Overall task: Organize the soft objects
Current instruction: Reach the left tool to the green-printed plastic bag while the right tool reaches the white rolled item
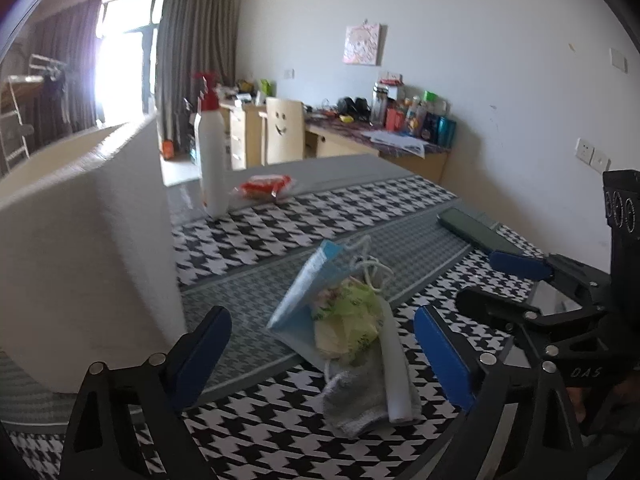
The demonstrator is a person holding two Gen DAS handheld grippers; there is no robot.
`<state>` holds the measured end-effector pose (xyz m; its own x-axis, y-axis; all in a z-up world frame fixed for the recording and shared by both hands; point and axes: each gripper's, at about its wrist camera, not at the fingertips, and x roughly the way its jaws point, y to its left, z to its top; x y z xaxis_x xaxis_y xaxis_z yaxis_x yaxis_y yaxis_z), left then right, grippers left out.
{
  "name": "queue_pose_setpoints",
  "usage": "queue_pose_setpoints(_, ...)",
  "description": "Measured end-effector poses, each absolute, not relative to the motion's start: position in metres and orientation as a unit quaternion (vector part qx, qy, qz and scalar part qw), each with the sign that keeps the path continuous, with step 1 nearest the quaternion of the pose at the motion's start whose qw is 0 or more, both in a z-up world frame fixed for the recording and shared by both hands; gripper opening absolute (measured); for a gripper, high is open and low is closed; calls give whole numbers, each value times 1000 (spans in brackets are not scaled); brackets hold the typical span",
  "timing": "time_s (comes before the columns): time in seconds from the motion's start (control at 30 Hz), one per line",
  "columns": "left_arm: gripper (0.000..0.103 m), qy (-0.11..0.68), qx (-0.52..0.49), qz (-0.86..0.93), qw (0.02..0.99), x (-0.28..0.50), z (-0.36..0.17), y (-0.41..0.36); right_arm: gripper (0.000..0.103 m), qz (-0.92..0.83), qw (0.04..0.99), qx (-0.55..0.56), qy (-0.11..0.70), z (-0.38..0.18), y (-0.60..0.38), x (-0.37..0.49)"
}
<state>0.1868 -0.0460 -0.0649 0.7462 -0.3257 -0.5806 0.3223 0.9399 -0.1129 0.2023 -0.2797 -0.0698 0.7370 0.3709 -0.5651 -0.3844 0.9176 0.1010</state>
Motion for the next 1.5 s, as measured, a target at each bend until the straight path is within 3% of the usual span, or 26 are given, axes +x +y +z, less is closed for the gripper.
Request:
queue_pose_setpoints(0.3,77,336,-3,-188,923,198,-76,-54,85,229,921,-10,314,-77,-273,196)
queue_pose_setpoints(0.47,64,356,-1,-184,916,204,-85,-57,85,231,915,1,331,-88,-272,197)
queue_pose_setpoints(0.63,60,361,-5,-189,913,207,-88,-59,85,241,910,-1,338,-95,-268,191)
queue_pose_setpoints(0.93,43,380,2,-189,905,213,-95,-63,85,260,901,-16,348,-102,-257,181)
queue_pose_setpoints(1.07,42,386,-4,-197,901,216,-97,-64,85,266,897,-16,352,-107,-253,173)
queue_pose_setpoints(1.27,19,396,-9,-211,894,218,-102,-64,85,276,892,-19,357,-108,-247,165)
queue_pose_setpoints(1.5,11,400,-20,-226,888,219,-102,-61,85,286,886,-17,365,-109,-239,164)
